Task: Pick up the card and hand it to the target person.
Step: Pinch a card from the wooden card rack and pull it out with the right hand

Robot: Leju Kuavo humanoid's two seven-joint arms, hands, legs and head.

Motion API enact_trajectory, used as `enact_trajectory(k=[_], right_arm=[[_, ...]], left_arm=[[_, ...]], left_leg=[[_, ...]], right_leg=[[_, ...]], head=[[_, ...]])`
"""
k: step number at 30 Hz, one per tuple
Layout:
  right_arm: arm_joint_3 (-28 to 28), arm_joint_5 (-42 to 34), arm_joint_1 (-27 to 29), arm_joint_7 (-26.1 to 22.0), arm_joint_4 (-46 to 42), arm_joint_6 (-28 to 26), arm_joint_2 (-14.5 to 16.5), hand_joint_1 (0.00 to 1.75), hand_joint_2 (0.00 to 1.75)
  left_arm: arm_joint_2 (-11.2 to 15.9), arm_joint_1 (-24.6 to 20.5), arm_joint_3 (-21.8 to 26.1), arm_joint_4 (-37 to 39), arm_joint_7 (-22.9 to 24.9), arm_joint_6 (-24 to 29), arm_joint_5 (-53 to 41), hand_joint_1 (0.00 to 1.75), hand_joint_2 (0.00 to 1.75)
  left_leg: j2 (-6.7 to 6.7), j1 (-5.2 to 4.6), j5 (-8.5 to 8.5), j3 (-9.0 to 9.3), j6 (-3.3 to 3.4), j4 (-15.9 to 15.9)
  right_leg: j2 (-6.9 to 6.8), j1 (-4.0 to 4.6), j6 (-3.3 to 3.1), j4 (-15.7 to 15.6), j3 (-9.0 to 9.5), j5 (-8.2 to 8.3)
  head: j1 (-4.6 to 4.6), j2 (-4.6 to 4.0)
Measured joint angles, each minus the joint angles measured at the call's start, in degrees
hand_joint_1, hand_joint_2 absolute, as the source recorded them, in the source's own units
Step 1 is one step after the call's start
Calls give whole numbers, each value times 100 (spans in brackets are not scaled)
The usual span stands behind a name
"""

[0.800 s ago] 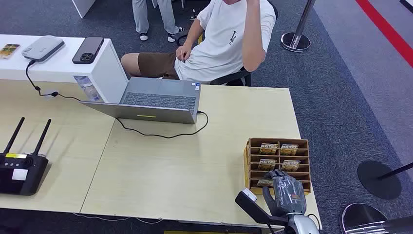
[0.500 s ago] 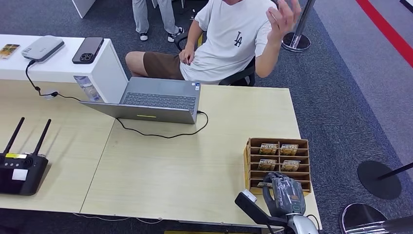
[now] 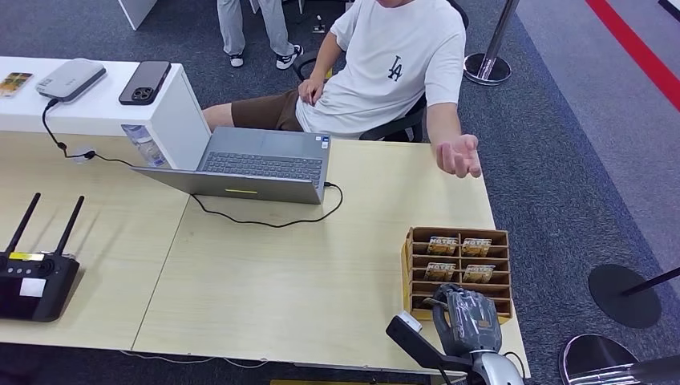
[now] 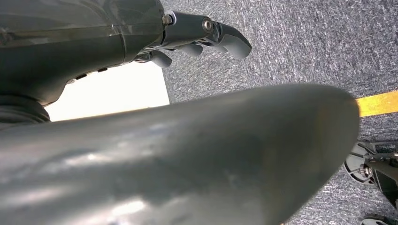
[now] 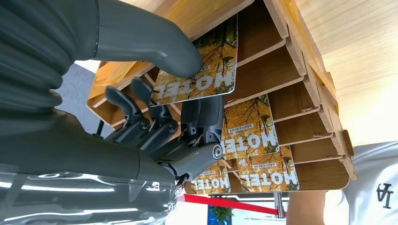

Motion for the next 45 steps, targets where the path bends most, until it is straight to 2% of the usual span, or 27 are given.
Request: enact_trajectory(k=[2, 6, 23, 29, 45], right_arm=[[-1, -3, -5, -3, 1, 0, 0, 170, 175], [-2, -3, -18, -6, 10, -9, 0, 170, 175], [-2, -18, -97, -49, 97, -19, 0, 168, 175], [-22, -444, -124, -341, 122, 308, -28, 168, 175], [-304, -553, -17, -417, -239, 746, -668, 168, 175]], left_arm=[[-2, 0, 4, 0, -12, -37, 8, 0, 0], [-3, 0, 26, 0, -117, -166, 50, 0, 175], [-2, 1, 41, 0, -230, -345, 13, 0, 175], [0, 1, 55, 0, -301, -361, 23, 0, 175], [0, 0, 94, 0, -424, -277, -42, 0, 175]], left_leg=[[0, 0, 0, 0, 0, 0], [0, 0, 0, 0, 0, 0], [0, 0, 0, 0, 0, 0], [1, 0, 0, 3, 0, 0], [1, -2, 0, 2, 1, 2]], right_leg=[[0, 0, 0, 0, 0, 0], [0, 0, 0, 0, 0, 0], [0, 0, 0, 0, 0, 0], [0, 0, 0, 0, 1, 0], [0, -2, 5, -2, 1, 4]], head=[[0, 0], [0, 0], [0, 0], [0, 0], [0, 0]])
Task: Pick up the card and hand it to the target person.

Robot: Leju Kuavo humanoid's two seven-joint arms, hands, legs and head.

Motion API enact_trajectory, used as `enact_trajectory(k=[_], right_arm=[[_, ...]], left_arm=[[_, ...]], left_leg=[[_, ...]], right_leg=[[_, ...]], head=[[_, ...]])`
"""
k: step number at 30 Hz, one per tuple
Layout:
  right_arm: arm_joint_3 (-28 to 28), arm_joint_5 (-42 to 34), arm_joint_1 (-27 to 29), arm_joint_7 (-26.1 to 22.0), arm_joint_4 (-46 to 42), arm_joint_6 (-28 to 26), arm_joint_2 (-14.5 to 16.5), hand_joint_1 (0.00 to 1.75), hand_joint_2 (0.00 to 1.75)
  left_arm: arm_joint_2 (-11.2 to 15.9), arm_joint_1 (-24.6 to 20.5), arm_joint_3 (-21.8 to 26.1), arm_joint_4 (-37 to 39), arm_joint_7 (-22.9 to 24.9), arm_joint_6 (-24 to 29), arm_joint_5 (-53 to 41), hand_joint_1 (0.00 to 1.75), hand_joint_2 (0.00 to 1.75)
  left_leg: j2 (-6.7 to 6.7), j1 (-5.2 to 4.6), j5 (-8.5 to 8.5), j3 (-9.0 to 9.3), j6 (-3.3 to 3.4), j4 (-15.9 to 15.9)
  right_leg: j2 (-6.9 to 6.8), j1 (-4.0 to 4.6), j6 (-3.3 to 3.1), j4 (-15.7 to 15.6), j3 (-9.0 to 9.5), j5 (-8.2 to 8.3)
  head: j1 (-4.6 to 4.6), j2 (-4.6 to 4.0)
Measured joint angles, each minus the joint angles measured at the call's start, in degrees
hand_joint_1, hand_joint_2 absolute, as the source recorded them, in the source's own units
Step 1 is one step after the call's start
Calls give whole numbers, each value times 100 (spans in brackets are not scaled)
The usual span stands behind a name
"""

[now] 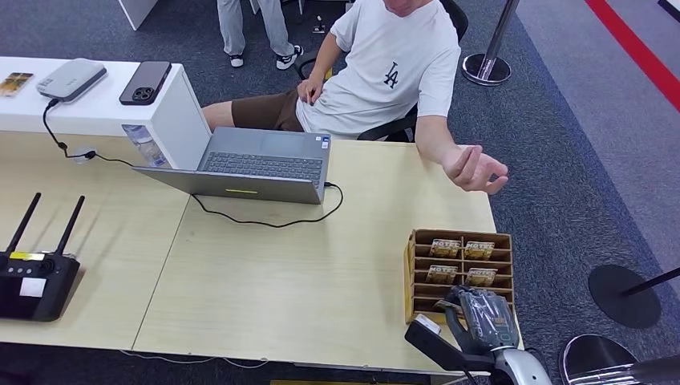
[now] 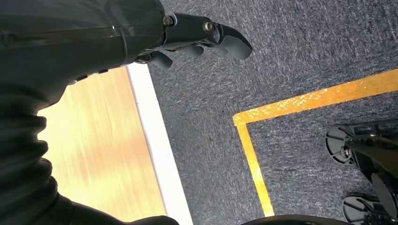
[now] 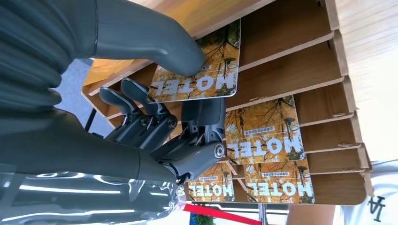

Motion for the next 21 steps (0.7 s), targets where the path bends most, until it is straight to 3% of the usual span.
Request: enact_trajectory(k=[11, 16, 21], right_arm=[[-71, -228, -5, -110, -220, 43, -384, 168, 175], [-220, -1142, 3, -789, -559, 39, -462, 168, 175], [-466, -1516, 2, -1170, -1014, -21, -474, 168, 175]], left_arm=[[0, -1, 68, 0, -20, -12, 4, 0, 175], [4, -1, 114, 0, -29, -39, 11, 0, 175], [7, -2, 199, 0, -56, -45, 44, 0, 175]], left_leg=[[0, 0, 0, -1, 0, 0], [0, 0, 0, -1, 0, 0], [0, 0, 0, -1, 0, 0]], right_leg=[[0, 0, 0, 0, 0, 0], [0, 0, 0, 0, -1, 0], [0, 0, 0, 0, -1, 0]], head=[[1, 0], [1, 0], [1, 0]])
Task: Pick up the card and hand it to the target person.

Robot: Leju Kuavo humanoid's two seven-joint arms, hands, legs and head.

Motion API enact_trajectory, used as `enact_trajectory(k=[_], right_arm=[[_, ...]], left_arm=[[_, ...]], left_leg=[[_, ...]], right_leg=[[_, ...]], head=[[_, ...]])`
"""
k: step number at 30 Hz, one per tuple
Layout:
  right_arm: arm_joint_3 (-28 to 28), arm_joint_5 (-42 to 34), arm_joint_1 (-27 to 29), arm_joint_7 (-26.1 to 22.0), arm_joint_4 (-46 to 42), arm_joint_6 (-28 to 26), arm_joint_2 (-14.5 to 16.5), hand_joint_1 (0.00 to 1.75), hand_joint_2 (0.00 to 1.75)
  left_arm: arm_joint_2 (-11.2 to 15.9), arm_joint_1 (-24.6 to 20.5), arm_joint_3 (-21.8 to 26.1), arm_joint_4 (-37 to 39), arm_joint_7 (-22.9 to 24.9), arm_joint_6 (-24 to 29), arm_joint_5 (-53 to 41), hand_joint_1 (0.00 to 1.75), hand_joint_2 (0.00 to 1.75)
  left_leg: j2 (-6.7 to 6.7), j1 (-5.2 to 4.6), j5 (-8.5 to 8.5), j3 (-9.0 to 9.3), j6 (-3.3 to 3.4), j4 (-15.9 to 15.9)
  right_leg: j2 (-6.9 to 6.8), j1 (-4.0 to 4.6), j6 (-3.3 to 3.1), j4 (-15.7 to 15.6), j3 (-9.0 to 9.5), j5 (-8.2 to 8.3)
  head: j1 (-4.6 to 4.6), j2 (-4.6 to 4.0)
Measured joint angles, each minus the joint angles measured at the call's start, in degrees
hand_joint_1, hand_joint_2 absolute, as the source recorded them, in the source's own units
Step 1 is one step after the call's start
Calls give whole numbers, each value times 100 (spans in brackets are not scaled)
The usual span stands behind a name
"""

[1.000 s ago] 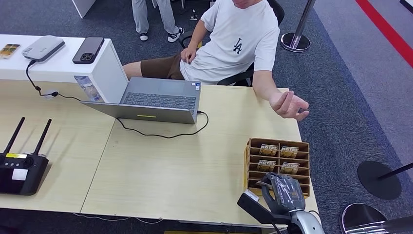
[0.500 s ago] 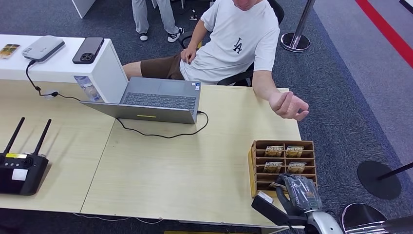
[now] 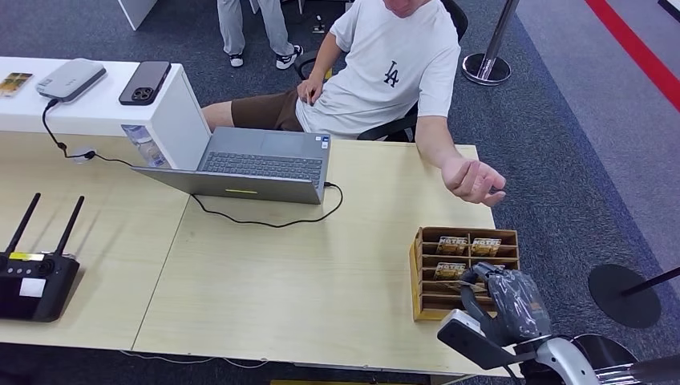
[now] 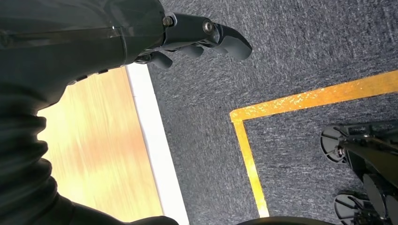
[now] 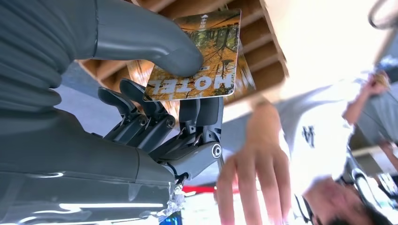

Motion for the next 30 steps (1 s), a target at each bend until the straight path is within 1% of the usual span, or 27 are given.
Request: enact_trajectory(k=[8, 12, 17, 23, 30], right_arm=[[-306, -1064, -172, -670, -383, 277, -143, 168, 175], [-413, -1327, -256, -853, -427, 326, -173, 168, 175], [-518, -1819, -423, -1211, -429, 325, -159, 168, 175], [-528, -1973, -752, -1295, -249, 327, -114, 168, 175], [-462, -1888, -1031, -1367, 120, 52, -28, 168, 175]], left_arm=[[-1, -17, 65, 0, -14, -12, 0, 0, 175], [-1, -28, 89, 0, -18, -16, 0, 0, 175], [0, -32, 132, 0, -32, -19, -23, 0, 175], [-1, -42, 135, 0, -32, -33, -63, 0, 175], [-2, -53, 136, 0, -30, -33, -100, 0, 175]], left_leg=[[0, -1, 0, 0, 0, 1], [0, 0, 0, 0, 0, 1], [0, 0, 0, -1, 0, 1], [0, 0, 1, -1, 1, 1], [-3, 0, 1, -4, 2, 1]], right_leg=[[0, 0, 0, 0, 0, 1], [0, 0, 0, 0, 1, 1], [0, 0, 0, 0, 0, 1], [0, 0, 1, 0, 1, 1], [-1, 0, 0, 1, 1, 1]], head=[[0, 0], [0, 0], [-1, 0], [-1, 0], [0, 0]])
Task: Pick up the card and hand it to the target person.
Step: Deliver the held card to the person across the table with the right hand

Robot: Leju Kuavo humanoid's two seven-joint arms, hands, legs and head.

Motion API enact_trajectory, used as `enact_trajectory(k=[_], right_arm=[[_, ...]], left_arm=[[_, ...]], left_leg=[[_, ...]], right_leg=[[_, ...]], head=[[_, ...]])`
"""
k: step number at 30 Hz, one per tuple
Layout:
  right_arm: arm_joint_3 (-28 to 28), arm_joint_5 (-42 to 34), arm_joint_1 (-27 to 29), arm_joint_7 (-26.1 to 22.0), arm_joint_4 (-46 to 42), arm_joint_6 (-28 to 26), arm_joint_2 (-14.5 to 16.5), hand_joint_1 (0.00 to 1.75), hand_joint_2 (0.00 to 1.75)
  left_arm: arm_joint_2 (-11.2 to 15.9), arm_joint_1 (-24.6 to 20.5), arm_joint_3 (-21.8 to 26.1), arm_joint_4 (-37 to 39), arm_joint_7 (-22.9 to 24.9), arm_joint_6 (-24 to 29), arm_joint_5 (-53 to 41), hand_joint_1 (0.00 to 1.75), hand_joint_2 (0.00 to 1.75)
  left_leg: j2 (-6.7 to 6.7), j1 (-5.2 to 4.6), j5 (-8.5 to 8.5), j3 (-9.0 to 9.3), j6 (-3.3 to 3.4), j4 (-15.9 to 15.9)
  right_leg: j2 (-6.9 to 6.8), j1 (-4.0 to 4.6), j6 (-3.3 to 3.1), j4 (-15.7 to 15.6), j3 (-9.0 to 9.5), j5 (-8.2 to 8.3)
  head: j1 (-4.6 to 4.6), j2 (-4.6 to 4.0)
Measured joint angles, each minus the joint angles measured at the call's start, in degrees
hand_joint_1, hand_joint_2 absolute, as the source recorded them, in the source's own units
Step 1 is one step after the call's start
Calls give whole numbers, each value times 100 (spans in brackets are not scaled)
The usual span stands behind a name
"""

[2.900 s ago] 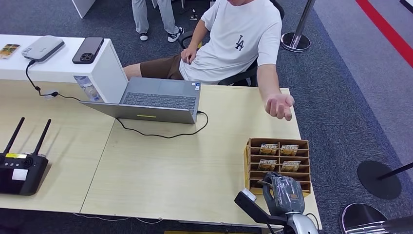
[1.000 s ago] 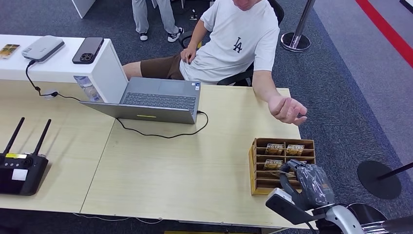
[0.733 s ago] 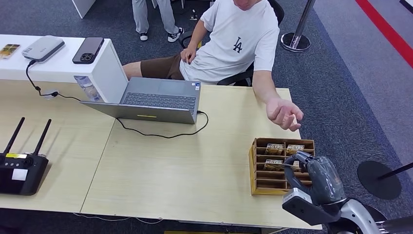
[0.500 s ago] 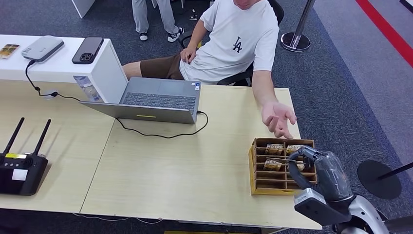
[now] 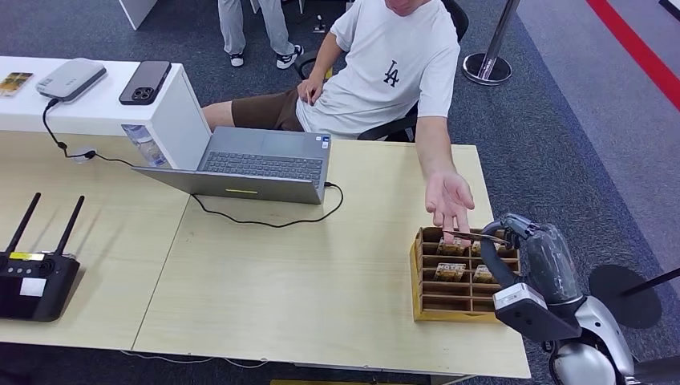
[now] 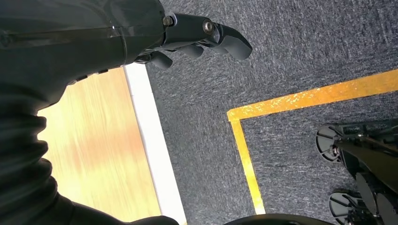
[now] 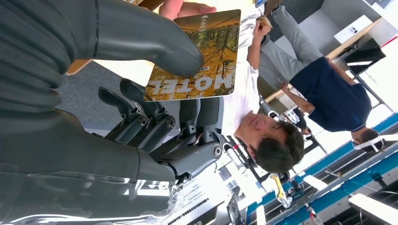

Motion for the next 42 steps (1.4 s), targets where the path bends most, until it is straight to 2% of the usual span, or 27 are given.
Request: enact_trajectory(k=[2, 8, 13, 22, 29, 35, 39, 40, 42], right_arm=[[32, 79, -58, -97, 82, -218, 58, 168, 175], [308, 737, -317, -334, 637, -1538, 463, 168, 175], [469, 783, -412, -361, 972, -1686, 645, 168, 175], [545, 803, -500, -371, 1204, -1756, 746, 168, 175], [684, 1061, -768, -542, 1776, -2944, 958, 168, 175], [814, 991, -813, -530, 2135, -3173, 1074, 168, 175], [833, 956, -787, -492, 2215, -3211, 1085, 0, 175], [833, 954, -774, -483, 2232, -3218, 1085, 0, 175], [832, 954, -746, -476, 2261, -3232, 1087, 0, 175]], left_arm=[[-1, -1, 0, 0, -1, 0, -18, 0, 175], [-27, -8, 0, 0, -101, -33, -87, 0, 175], [-31, -6, 0, 0, -114, -35, -97, 0, 175], [-28, -6, 0, 0, -113, -36, -105, 0, 175], [-27, -16, 0, 0, -78, -69, -188, 0, 175], [-25, -17, 0, 0, -248, -187, -201, 0, 175], [-22, -16, 0, 0, -307, -226, -242, 0, 175], [-22, -16, 0, 0, -305, -226, -258, 0, 175], [-22, -16, 0, 0, -297, -217, -282, 0, 87]], left_leg=[[0, 1, 0, -1, 0, 0], [1, 3, 1, 1, 0, -1], [0, 2, 2, -1, 1, -1], [-1, 1, 1, -2, 1, -1], [0, 2, 2, 1, 1, -1], [0, 1, 2, 2, 2, -1], [0, 1, 2, 1, 2, 0], [0, 1, 2, 1, 2, 0], [0, 1, 2, 1, 2, 0]], right_leg=[[0, 0, 0, 0, 0, 0], [1, 2, 0, 1, 0, 0], [0, 1, 0, 1, 0, 0], [-1, 1, 0, 1, 0, 0], [1, 1, 0, 1, 0, 0], [1, 1, 0, 1, 1, 0], [0, 0, 0, 0, 0, 0], [0, 0, 0, 0, 0, 0], [0, 0, 0, 0, 0, 0]], head=[[0, 0], [-1, 0], [-1, 0], [-1, 0], [-1, 0], [-1, 0], [-1, 0], [-1, 0], [-1, 0]])
